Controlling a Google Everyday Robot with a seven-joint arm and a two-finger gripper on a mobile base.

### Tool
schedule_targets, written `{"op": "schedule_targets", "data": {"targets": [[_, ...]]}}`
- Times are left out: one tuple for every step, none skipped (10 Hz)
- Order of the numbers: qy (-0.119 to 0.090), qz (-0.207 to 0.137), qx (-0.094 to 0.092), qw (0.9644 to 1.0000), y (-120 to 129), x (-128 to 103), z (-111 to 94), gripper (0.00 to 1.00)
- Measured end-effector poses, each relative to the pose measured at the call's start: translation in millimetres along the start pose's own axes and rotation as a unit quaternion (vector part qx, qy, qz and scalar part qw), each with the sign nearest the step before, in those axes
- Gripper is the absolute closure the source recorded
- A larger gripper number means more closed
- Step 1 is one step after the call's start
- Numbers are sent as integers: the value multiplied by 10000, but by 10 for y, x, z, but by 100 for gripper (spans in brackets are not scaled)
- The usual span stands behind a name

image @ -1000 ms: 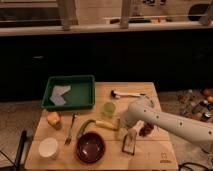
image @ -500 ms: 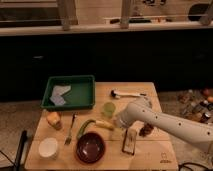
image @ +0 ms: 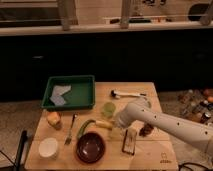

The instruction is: Place banana in tray

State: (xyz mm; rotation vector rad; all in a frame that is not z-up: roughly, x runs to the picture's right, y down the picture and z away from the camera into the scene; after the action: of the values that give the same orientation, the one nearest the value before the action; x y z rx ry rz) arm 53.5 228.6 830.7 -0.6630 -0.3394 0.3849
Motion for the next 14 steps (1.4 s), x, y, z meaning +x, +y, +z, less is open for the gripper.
{"op": "schedule_targets", "data": {"targets": [[10,7,-5,10000,1,9,22,60],[25,3,-23,10000,4,15,57,73],[29,-3,-29,10000,2,10,70,81],[36,-10,-30,10000,-5,9,81,92],[37,-23,-30,10000,-13,5,88,99],[39,-25,-33,10000,-11,6,88,100],[44,-29,-39,10000,-8,7,90,100],[21,-96,-77,9999,-14,2,84,100],[-44,-208,-134,9997,-42,28,41,100],[-91,-242,-124,9996,-62,30,4,100],[-153,-299,-126,9994,-88,16,-44,100],[-198,-323,-114,9992,-107,16,-91,100],[-228,-322,-91,9992,-126,34,-120,100],[-263,-328,-78,9991,-140,48,-146,100]]}}
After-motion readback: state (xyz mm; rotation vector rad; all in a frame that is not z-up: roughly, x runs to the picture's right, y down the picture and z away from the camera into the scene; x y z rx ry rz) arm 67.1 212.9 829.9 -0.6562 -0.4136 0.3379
